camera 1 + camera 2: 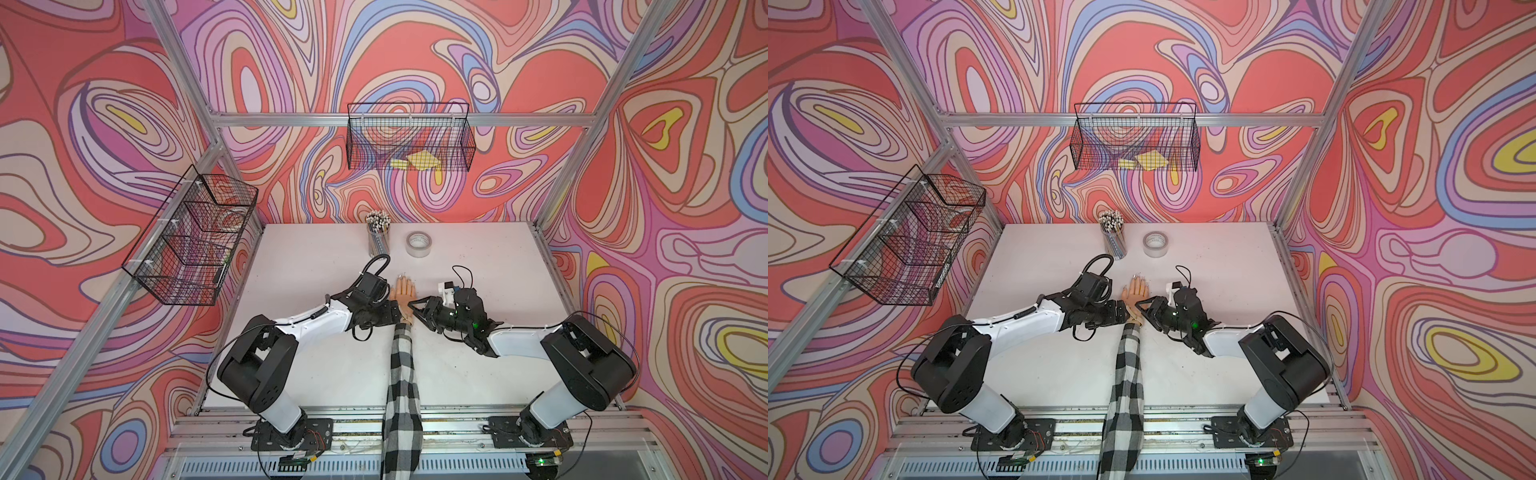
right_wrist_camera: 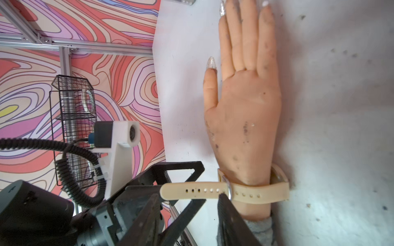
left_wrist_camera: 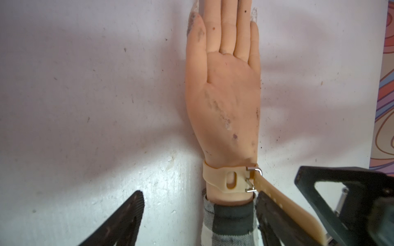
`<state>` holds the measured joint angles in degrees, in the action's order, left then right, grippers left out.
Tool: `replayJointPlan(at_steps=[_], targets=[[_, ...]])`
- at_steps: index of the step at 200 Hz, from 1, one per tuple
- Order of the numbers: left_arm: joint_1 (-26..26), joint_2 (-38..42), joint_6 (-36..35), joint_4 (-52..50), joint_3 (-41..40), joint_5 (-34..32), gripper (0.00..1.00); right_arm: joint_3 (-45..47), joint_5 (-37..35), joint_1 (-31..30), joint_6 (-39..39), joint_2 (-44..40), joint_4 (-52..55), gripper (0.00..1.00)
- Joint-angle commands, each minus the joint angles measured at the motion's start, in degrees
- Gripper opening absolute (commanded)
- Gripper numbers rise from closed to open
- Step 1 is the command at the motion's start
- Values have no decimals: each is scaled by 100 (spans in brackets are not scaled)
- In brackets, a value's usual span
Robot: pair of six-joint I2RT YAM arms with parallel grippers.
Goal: Take off the watch
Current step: Untie the watch from the hand.
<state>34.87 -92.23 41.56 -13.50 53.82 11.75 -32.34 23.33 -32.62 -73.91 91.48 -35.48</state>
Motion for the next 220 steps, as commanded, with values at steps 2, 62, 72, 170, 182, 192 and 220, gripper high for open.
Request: replayJointPlan(at_steps=[2,62,72,170,182,192,220], targets=[[11,126,-32,23,-29,-25,84,-9,0,21,170,142,153,47],[9,101,-16,106,-212,-107,84,-395,298,20,210,601,77,45],[6,98,-16,119,-239,-119,84,-439,329,17,209,646,68,45],[-20,26,1,242,-379,-141,84,-597,477,-130,122,762,7,43],[-40,67,-16,235,-403,-167,84,-535,439,-129,127,708,30,43],[-61,98,-33,229,-424,-179,84,-479,365,-126,153,638,104,43],[-132,152,-52,233,-495,-167,84,-374,266,-125,220,561,259,43]])
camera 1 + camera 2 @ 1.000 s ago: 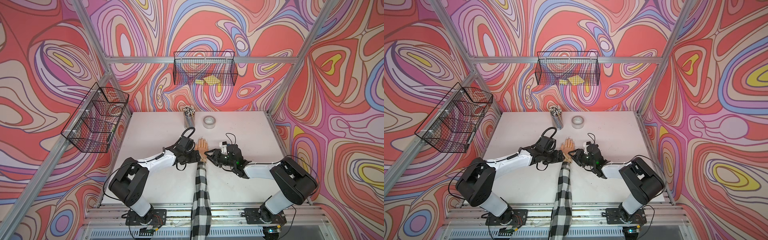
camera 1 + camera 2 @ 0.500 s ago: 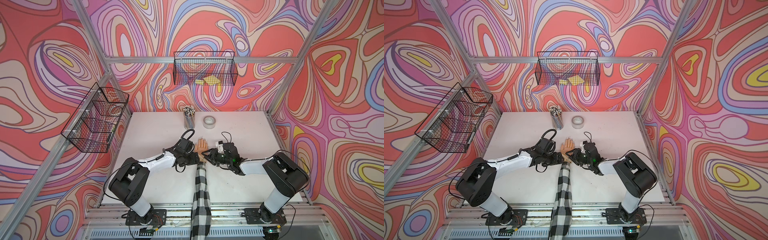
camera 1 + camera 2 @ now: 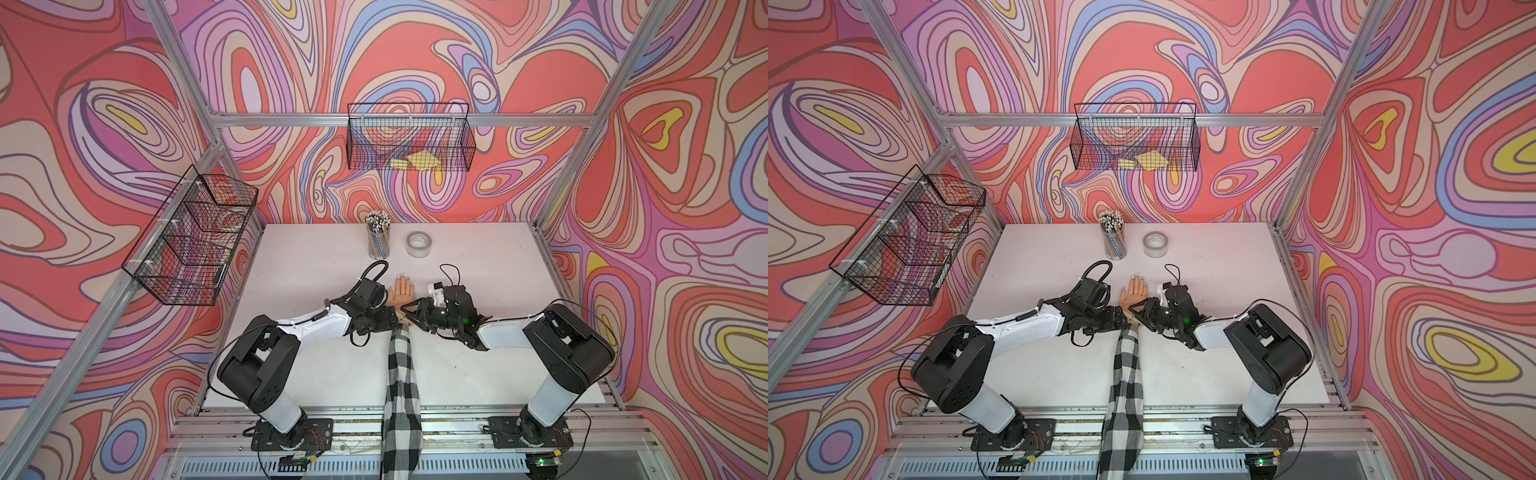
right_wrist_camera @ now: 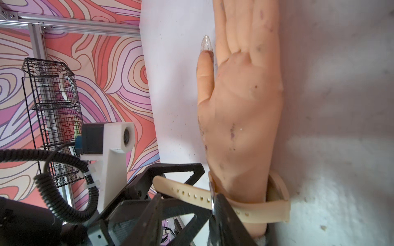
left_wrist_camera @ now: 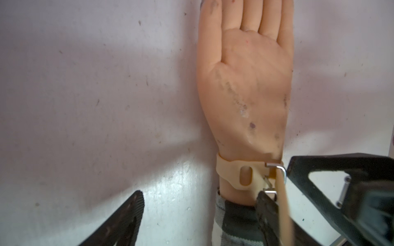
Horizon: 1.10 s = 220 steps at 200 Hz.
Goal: Take off the watch
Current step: Untie the watch from the hand.
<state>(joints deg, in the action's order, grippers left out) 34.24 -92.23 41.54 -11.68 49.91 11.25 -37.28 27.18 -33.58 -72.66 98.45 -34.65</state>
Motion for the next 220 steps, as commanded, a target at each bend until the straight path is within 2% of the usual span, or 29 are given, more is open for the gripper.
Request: replayJointPlan(at_steps=[1,111,176,220], targets=[[-72,152,-49,52,-108,-115,84,122,-122,-27,90,-135,173,43],[-84,152,7,182,-232,-79,84,-324,67,-206,182,6,340,41],[-93,193,-3,174,-262,-103,84,-645,78,-429,126,428,254,41],[-352,471,-283,-57,-192,-255,84,-584,-113,-386,223,-29,532,41]])
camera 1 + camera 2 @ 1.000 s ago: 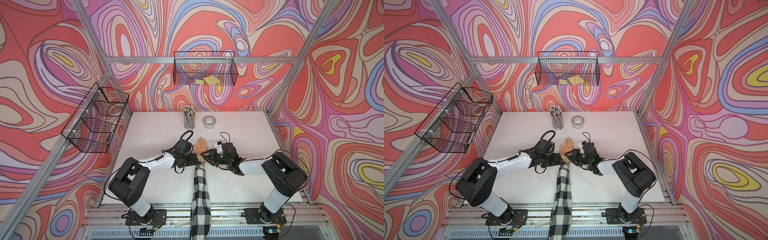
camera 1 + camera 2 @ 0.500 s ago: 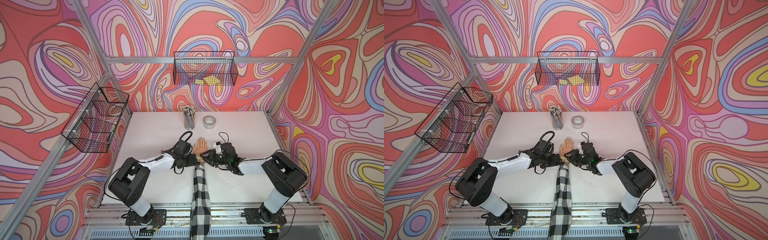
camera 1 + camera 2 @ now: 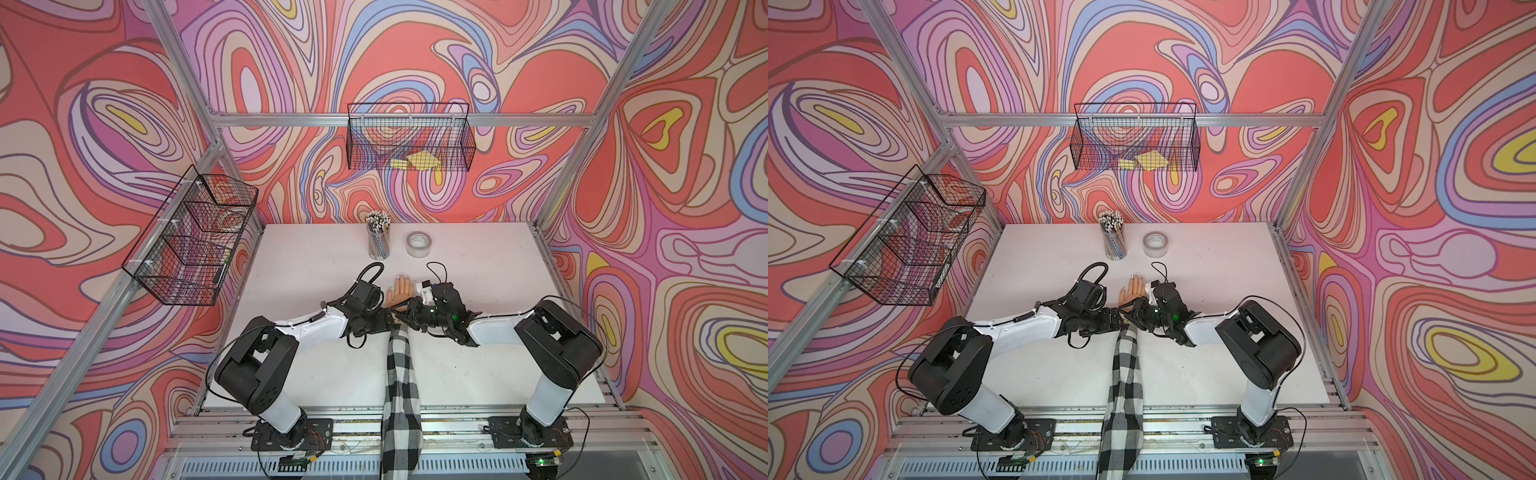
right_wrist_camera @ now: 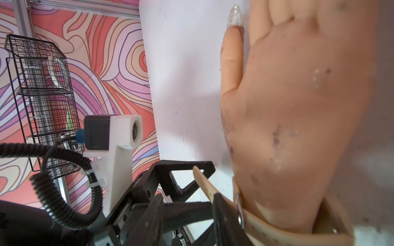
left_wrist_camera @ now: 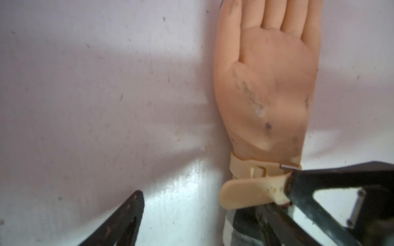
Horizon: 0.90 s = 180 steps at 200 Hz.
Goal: Take off the watch
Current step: Untie the watch from the hand.
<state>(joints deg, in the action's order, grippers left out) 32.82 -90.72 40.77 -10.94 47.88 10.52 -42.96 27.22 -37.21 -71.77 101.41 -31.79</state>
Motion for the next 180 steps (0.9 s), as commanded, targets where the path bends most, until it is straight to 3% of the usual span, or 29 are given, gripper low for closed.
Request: replayJointPlan(at_steps=[1,68,180], targets=[[-225,324,-213,-134,11,-178,84,-13,-123,-19,140,-328,258,41],[-478,265,-327,-164,160,6,84,308,-539,204,426,-945,964,40],[-474,220,-265,-99,144,69,84,193,-332,198,454,-440,798,38]])
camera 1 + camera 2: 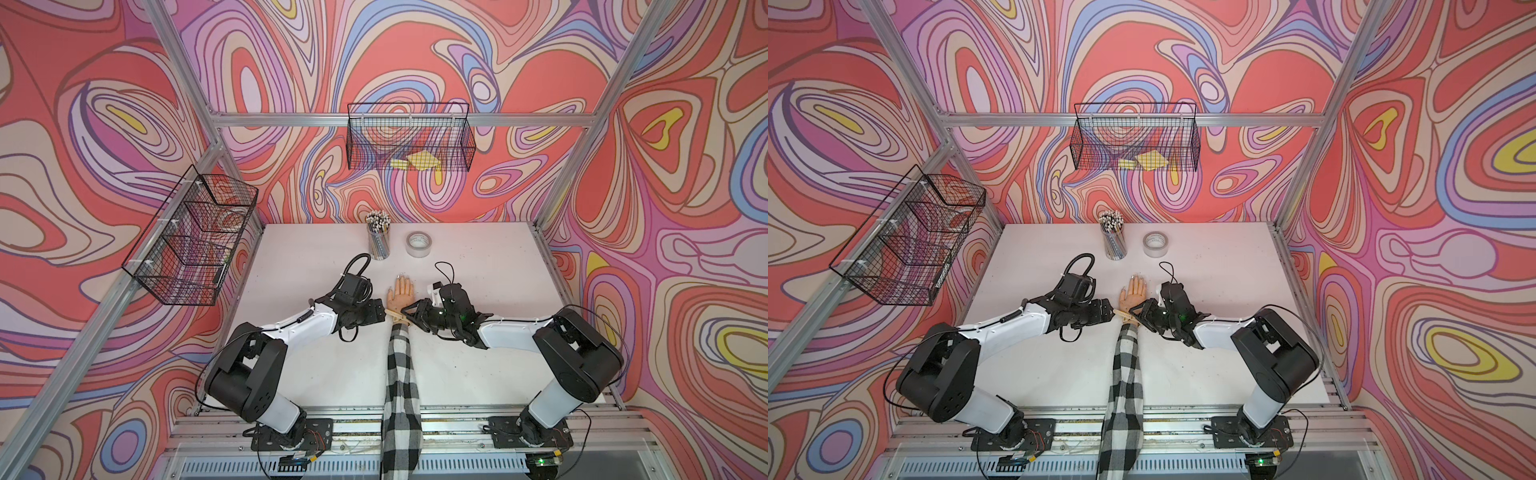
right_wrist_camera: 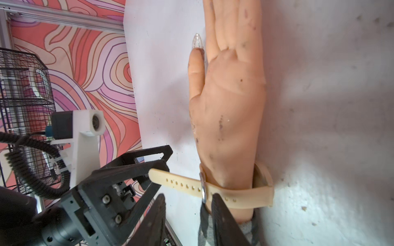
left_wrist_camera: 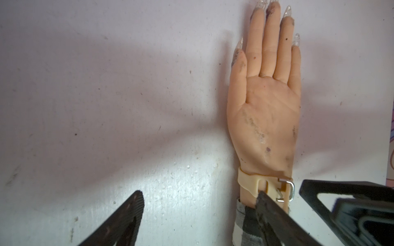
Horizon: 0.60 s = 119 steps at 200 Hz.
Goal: Take off the watch
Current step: Untie the watch from the hand.
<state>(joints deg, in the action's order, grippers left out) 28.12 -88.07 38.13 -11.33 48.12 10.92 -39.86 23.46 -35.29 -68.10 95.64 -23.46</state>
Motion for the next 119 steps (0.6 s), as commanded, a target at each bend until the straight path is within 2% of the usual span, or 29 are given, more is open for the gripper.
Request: replayJointPlan(at_steps=[1,119], targets=[[-2,-48,0,-57,119,31,84,-118,49,10,87,142,-40,38],[-8,-49,72,61,4,74,84,-400,277,-31,76,414,-78,37]])
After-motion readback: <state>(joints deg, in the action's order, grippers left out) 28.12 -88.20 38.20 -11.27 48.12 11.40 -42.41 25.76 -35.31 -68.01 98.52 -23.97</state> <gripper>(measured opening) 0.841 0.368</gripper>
